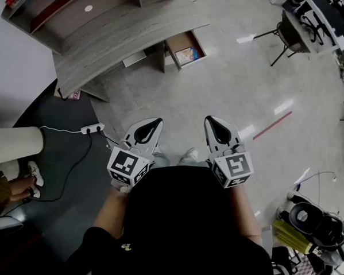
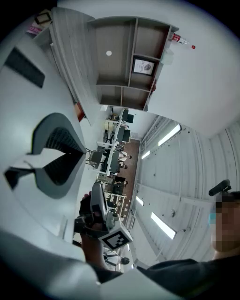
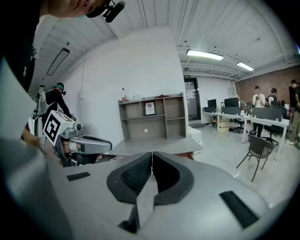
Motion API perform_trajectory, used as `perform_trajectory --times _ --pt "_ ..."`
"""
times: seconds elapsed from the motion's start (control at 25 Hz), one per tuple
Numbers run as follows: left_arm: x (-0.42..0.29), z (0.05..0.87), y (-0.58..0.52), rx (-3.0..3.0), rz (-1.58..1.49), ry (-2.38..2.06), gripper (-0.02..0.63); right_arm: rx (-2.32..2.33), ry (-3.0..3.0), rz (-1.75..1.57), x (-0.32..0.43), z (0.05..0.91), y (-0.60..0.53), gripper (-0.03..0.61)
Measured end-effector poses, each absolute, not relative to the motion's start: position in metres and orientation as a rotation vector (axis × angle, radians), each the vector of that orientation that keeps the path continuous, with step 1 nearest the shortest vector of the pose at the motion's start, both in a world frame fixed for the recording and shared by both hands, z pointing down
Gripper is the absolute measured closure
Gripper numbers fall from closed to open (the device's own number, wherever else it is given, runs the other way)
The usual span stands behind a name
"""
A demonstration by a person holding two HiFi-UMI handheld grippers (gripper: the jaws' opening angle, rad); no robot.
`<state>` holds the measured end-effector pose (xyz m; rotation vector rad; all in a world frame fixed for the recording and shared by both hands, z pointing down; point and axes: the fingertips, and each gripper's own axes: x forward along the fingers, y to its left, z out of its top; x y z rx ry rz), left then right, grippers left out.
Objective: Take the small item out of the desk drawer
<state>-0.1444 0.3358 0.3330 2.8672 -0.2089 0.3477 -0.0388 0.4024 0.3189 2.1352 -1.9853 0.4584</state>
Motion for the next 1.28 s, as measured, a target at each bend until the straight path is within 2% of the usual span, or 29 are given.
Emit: perform_trajectory --times 0.32,0.72,1.04,1.28 --pt "-0.198 0.339 0.279 2.846 0.34 -0.204 0.604 2.121 -1.95 0.457 -0.099 0.321 0.352 0.578" --pt "-0.235 0.336 0.23 2.908 0.356 -0.145 0.604 2.11 -1.911 0.441 -0.137 0.327 0.3 0.578" --pt "-0.215 0.35 0.191 2.877 0.386 -0.184 0.604 2.098 -1.951 0.485 -0.111 0.341 0.245 0.578" --pt "-0.159 0.354 0.145 2.862 0.424 -0.242 0.604 2.033 -2.028 0.543 -0.062 0.353 0.184 0.578"
